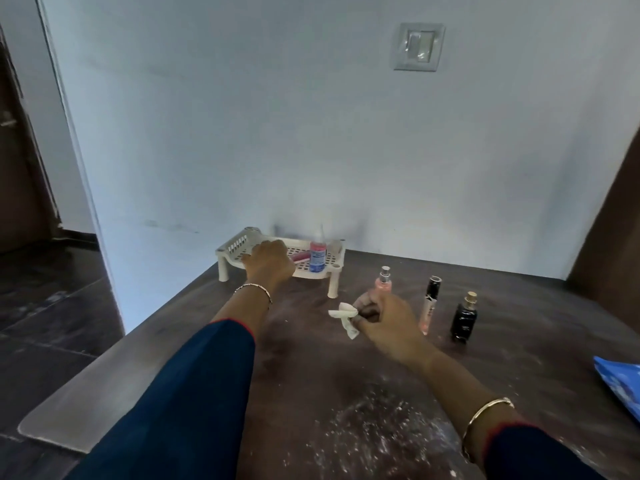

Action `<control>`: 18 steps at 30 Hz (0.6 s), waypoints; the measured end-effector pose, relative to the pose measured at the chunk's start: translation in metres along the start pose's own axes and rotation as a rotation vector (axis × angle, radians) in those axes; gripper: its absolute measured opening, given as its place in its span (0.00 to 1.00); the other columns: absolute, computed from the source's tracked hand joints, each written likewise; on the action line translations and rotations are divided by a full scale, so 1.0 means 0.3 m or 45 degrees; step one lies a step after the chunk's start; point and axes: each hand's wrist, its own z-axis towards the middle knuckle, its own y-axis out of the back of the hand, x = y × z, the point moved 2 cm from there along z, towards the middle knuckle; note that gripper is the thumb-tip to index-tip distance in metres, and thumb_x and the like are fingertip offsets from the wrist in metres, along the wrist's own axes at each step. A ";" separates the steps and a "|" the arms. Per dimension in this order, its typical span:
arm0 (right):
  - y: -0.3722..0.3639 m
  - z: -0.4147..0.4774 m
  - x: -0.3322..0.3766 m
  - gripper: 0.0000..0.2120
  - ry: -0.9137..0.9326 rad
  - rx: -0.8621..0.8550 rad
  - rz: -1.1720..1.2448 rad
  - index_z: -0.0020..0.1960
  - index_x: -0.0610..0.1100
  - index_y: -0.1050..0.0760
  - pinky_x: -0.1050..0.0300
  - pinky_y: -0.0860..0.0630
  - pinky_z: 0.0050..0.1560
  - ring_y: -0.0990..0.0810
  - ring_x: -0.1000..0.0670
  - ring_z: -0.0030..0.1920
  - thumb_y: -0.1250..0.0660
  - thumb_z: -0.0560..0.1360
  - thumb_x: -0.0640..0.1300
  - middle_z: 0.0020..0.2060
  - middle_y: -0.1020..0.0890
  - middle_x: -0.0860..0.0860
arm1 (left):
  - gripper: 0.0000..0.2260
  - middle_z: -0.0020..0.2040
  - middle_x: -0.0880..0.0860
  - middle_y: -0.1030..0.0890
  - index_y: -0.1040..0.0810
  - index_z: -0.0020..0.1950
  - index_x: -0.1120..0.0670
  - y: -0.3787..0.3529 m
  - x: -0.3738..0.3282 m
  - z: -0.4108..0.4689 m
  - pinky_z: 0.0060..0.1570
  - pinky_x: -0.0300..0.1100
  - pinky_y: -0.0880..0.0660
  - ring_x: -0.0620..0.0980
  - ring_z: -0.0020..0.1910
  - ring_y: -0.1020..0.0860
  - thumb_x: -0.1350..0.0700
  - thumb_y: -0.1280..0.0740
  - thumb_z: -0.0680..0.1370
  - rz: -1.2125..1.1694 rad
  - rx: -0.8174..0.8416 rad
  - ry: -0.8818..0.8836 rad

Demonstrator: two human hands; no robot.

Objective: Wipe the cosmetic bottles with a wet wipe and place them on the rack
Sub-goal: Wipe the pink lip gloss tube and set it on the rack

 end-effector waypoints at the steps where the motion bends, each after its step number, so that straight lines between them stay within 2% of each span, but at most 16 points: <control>1: -0.017 0.020 0.005 0.06 0.018 -0.016 -0.028 0.40 0.49 0.23 0.60 0.22 0.43 0.18 0.55 0.41 0.28 0.71 0.40 0.37 0.17 0.54 | 0.15 0.58 0.55 0.21 0.24 0.61 0.54 -0.013 -0.003 0.032 0.59 0.53 0.31 0.57 0.59 0.24 0.54 0.37 0.75 0.003 0.006 -0.045; 5: -0.079 0.086 -0.007 0.04 0.087 -0.026 -0.036 0.40 0.46 0.22 0.59 0.21 0.41 0.18 0.56 0.38 0.28 0.71 0.44 0.35 0.17 0.54 | 0.13 0.57 0.57 0.20 0.23 0.60 0.56 -0.082 -0.032 0.146 0.54 0.49 0.26 0.57 0.57 0.22 0.55 0.37 0.77 0.058 0.023 -0.208; 9: -0.113 0.108 -0.027 0.05 0.113 0.016 -0.025 0.41 0.44 0.21 0.59 0.21 0.40 0.18 0.56 0.37 0.28 0.71 0.45 0.35 0.16 0.53 | 0.11 0.56 0.58 0.20 0.22 0.58 0.58 -0.155 -0.061 0.210 0.51 0.47 0.25 0.57 0.56 0.21 0.59 0.36 0.77 0.241 0.049 -0.314; 15: -0.129 0.106 -0.045 0.04 0.101 0.070 -0.026 0.42 0.46 0.21 0.62 0.20 0.40 0.18 0.57 0.37 0.28 0.72 0.46 0.36 0.16 0.54 | 0.08 0.54 0.60 0.19 0.22 0.54 0.61 -0.178 -0.072 0.252 0.51 0.47 0.25 0.59 0.54 0.21 0.60 0.34 0.76 0.223 0.034 -0.289; 18: -0.128 0.109 -0.041 0.04 0.109 0.056 -0.007 0.41 0.46 0.21 0.62 0.20 0.40 0.18 0.57 0.37 0.28 0.72 0.46 0.36 0.16 0.53 | 0.13 0.57 0.59 0.20 0.23 0.59 0.59 -0.164 -0.050 0.256 0.55 0.48 0.26 0.58 0.57 0.22 0.61 0.33 0.75 0.144 0.025 -0.255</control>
